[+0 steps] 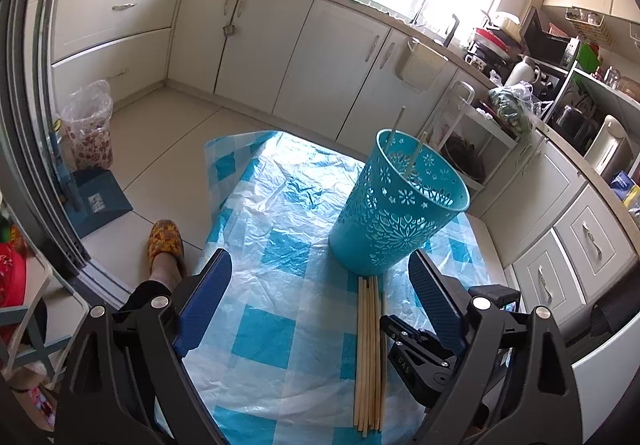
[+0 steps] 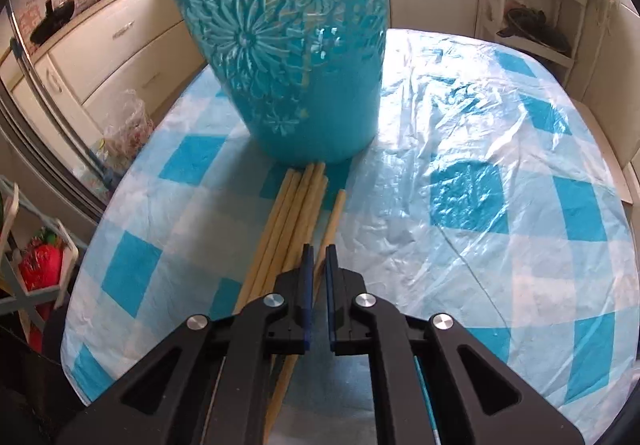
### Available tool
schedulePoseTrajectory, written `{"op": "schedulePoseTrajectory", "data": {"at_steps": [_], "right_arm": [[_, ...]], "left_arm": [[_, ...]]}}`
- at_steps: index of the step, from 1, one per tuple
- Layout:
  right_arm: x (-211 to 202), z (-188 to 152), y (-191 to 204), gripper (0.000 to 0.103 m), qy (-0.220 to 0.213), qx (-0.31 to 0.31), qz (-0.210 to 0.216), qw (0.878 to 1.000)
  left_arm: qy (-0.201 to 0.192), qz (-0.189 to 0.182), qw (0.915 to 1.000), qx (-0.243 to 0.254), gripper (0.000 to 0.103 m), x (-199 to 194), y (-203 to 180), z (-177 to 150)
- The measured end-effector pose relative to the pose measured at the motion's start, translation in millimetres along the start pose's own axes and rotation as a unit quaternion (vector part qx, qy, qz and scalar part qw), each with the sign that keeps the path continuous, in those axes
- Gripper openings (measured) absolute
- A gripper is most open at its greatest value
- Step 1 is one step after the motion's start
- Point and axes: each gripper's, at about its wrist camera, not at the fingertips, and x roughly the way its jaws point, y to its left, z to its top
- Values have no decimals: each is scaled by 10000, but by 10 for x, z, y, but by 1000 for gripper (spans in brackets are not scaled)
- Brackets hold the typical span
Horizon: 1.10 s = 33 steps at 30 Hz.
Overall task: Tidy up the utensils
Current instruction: 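Grasp one chopstick with the left gripper while the right gripper grasps another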
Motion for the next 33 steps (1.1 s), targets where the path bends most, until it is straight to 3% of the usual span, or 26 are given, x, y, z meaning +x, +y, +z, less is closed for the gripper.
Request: {"op": "schedulePoseTrajectory", "data": {"at_steps": [4,8,12,15,24,30,33], "right_arm": [[6,-28,8,7,47,-106,22,9999],[-46,-84,-121,7,65,-56,24,10000],[-120,-154,-343,7,59,184,128,9997],[-141,-177,-426,7,47,332,253,9991],[-157,-188,-477,7,6,388,440,9983],[-158,-189,-482,7,-9,369,463,9982],[-155,-192,-478,7,-24,342,455,9984]], "left_arm": [[145,77,9997,153,86,105,-36,-41],[639,288,9959,568,86,457,-124,-175],[1266,402,9865,962,86,958,-246,-382],[1500,494,9793,1268,86,1241,-393,-514],[1632,972,9683,1625,83,1585,-497,-612],[1615,975,9661,1761,82,1676,-532,-611],[1600,977,9637,1900,74,1725,-588,-635]]}}
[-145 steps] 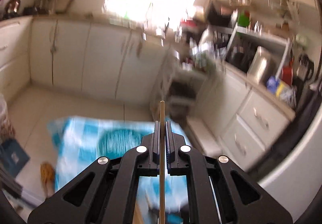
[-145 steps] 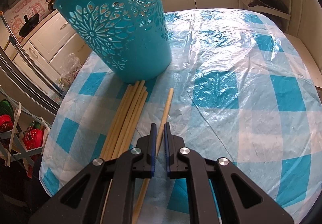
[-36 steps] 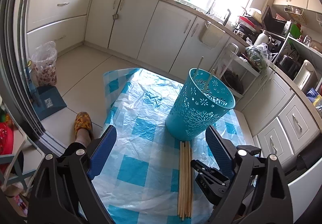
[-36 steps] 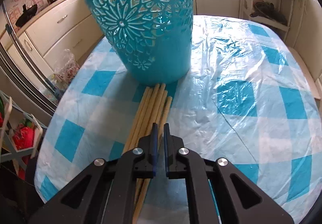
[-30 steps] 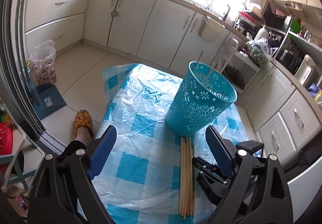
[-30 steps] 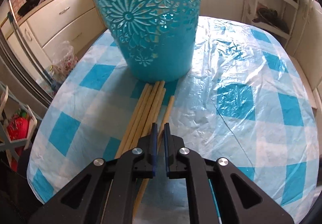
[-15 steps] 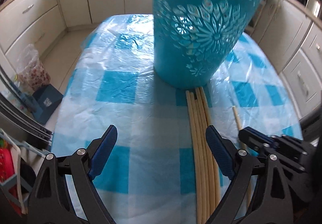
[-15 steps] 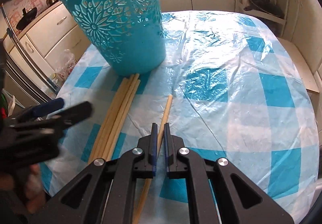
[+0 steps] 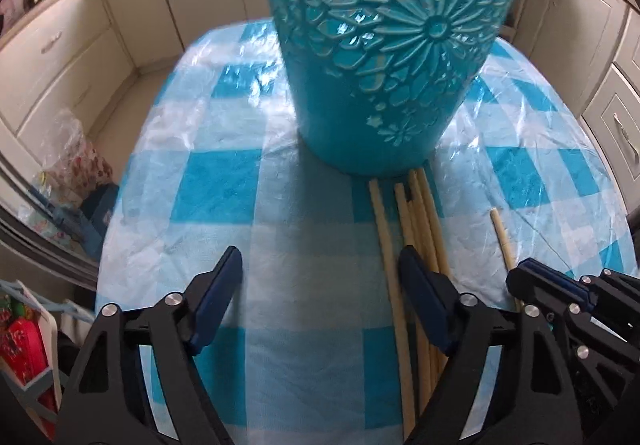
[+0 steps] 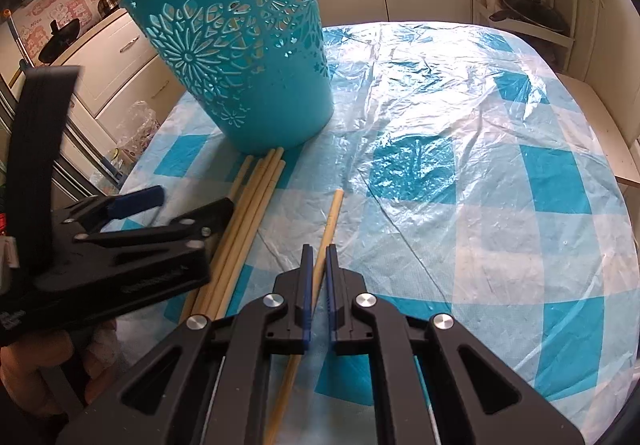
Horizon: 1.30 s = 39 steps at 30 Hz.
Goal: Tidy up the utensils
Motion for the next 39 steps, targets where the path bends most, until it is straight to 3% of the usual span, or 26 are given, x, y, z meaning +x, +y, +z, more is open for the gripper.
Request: {"op": "schedulePoseTrajectory", "data": {"at_steps": [3,8,10,13,17,20,26,30,33,39], "right_arm": [[2,-3,16,7,-23,-60,-36,10000],[8,-5,79,7,-35,-246,-164,9996],[3,-7,100,7,-27,-315,-213,9993],[-22,-13,85,6,3,-256,-155,9996],[-128,6,83,5,-122,-153,-47,9998],[-247,28,67,5,-265,-58,53,9996],[-489,11,-22,5,-538,284,256,9978],[-690,30,-96,5,-839,491,414,9944],[-827,58,-137,5,-1091,600,512,9909],[-1073,126,-183,5,-1530,704,655,9835]], "left_arm": [[-34,-107,9999,94,62,-11,-23,16],[-75,-406,9984,374,10,-50,-119,35],[28,-608,9974,392,5,-60,-122,42],[208,-952,9950,213,5,-134,-56,6],[93,-1313,9913,-2,5,-410,105,-37],[-172,-1671,9857,-166,5,-758,232,0],[-1135,-2154,9692,-378,5,-1616,475,327],[-2052,-2400,9469,-610,5,-2065,614,635],[-2756,-2378,9280,-791,5,-2253,634,871],[-3558,-1958,9040,-1337,5,-2099,577,1402]]}}
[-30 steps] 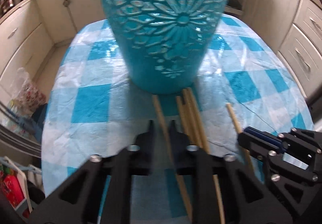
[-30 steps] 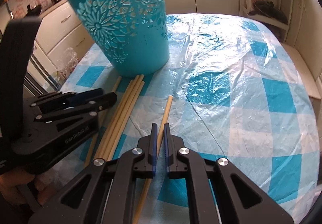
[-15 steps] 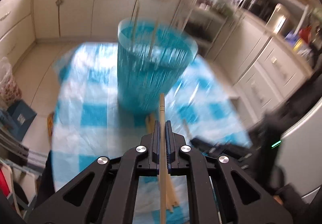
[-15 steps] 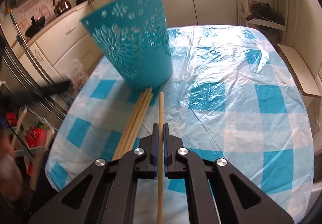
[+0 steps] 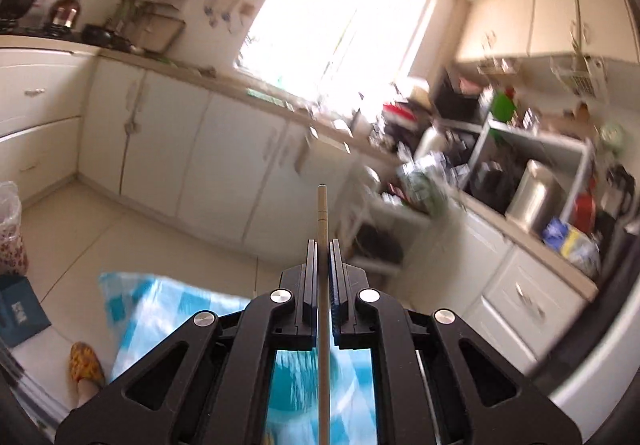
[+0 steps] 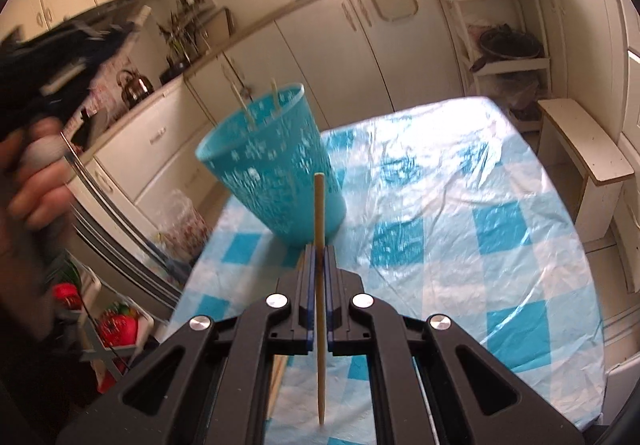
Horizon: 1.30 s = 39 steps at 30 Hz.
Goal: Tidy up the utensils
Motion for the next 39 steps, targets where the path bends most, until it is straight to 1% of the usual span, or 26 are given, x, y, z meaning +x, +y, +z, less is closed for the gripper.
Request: {"op": "schedulePoseTrajectory", "data": {"at_steps": [2,4,6,8,11,12,14,15,17,19,20,21,22,23,24,26,28,31,32,34,35,36,37,38,39], "right_arm": [[-74,74,8,4,-200,-3,32,9998],[-150,158,16,4,-376,-34,40,9993],[-199,231,25,2,-509,-52,66,9987],[-243,325,30,2,-644,-71,94,9979],[-249,426,35,2,-689,-152,111,9974],[-224,444,29,2,-662,-175,100,9976],[-112,436,-6,2,-383,-227,87,9990],[-34,398,-51,2,-229,-205,-17,9995],[136,310,-174,2,172,-41,-140,9997],[284,204,-344,2,489,294,-262,9980],[335,164,-411,3,599,456,-238,9969],[396,120,-473,9,737,604,-217,9952],[460,73,-516,35,867,661,-340,9935],[480,36,-526,49,897,698,-390,9928],[504,5,-535,49,940,729,-406,9921],[542,-28,-537,49,1061,729,-570,9900],[557,-37,-611,48,1157,872,-992,9845],[605,-90,-822,48,1346,1329,-1172,9749],[624,-98,-850,48,1384,1366,-1255,9729],[659,-92,-897,48,1422,1426,-1292,9710],[671,-86,-925,48,1430,1495,-1283,9699],[669,-78,-951,48,1403,1571,-1268,9693],[649,-69,-985,48,1380,1678,-1275,9678],[625,-67,-1012,48,1359,1733,-1296,9668],[584,-65,-1042,48,1323,1792,-1329,9658]], "left_arm": [[-216,210,9995,13,5,190,-1,25],[-257,396,9989,15,5,399,43,-2],[-225,558,9982,34,5,571,93,-53],[-133,728,9972,98,5,740,137,-147],[94,907,9957,182,5,907,231,-302],[226,961,9949,205,5,952,261,-372],[394,1012,9938,257,5,984,297,-474],[526,1019,9929,315,5,981,312,-535],[632,1073,9913,419,6,949,326,-609],[735,1042,9906,503,6,912,320,-647],[752,1030,9905,521,8,887,328,-657],[778,1025,9903,526,9,849,332,-669],[794,1017,9903,516,13,804,339,-675],[801,1013,9903,504,16,770,349,-670],[803,1002,9906,479,19,730,357,-659],[780,1000,9909,446,31,646,377,-643],[747,995,9915,378,37,530,411,-625],[736,955,9924,236,41,363,468,-619],[762,906,9928,203,42,321,467,-620],[840,364,9955,248,43,200,401,-665],[933,62,9947,422,46,158,313,-729],[1166,-378,9894,776,48,145,154,-854],[1385,-721,9812,1133,50,154,4,-995],[1565,-995,9705,1541,53,171,-160,-1161],[1721,-1209,9568,2007,55,201,-340,-1372]]}}
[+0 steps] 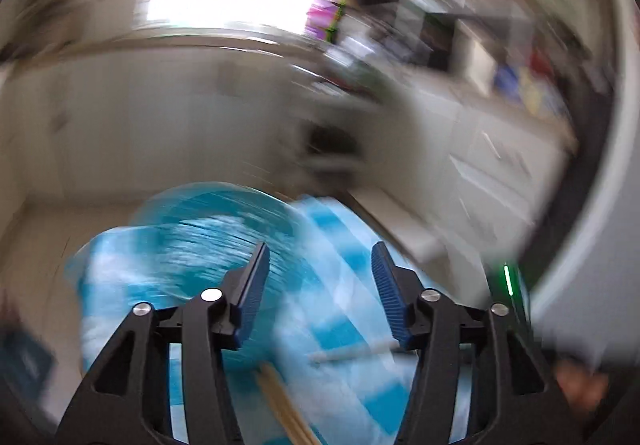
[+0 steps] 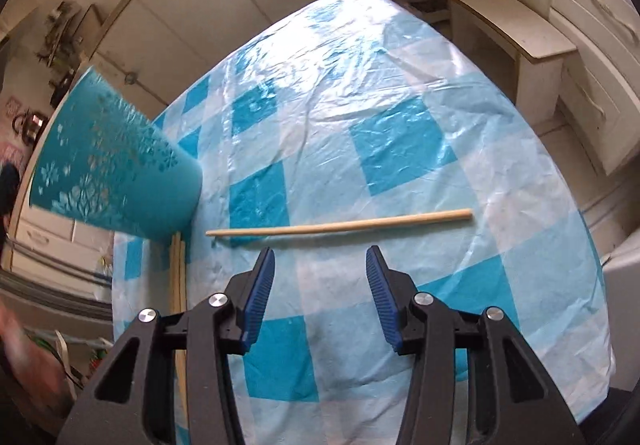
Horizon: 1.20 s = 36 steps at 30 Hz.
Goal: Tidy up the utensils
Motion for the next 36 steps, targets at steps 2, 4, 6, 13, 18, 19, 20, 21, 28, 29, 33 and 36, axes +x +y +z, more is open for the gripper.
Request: {"op": "schedulePoseTrajectory", "data": {"at_steps": [2,4,6,13,18,19,20,21,28,29,33,36], "right_arm": [[-81,-1,-74,48,-62,25,-99,9999],[-199,-24,-133,48,-148,-16,-228,9996],[-275,-34,-213,48,-176,-7,-275,9995],[-282,-39,-391,48,-62,23,-176,9998],[-253,-41,-295,48,-9,-37,84,10000],[-242,-34,-293,48,26,19,173,9998],[-221,-23,-301,48,73,96,266,9996],[-195,-9,-325,48,127,223,377,9990],[-172,53,-396,48,215,513,575,9968],[-160,41,-401,48,267,538,583,9965],[-151,0,-360,48,315,439,574,9969],[-98,6,-238,48,320,145,500,9981]], "left_arm": [[351,36,9976,598,57,290,-301,-156],[688,608,9908,994,57,641,-480,-292],[1148,1114,9809,1109,57,964,-505,-385],[1736,2140,9446,1782,57,1377,-503,-616],[2343,1990,9340,1823,57,1478,-494,-749],[2404,1925,9338,1823,57,1447,-495,-748],[2511,1715,9360,1773,57,1421,-488,-742],[2709,1337,9395,1614,57,1398,-464,-744],[3094,428,9355,1650,57,1088,-495,-871],[3139,310,9352,1609,57,1056,-507,-892],[3269,2,9348,1388,57,937,-598,-966],[3296,-368,9348,1267,57,850,-728,-1064]]}}
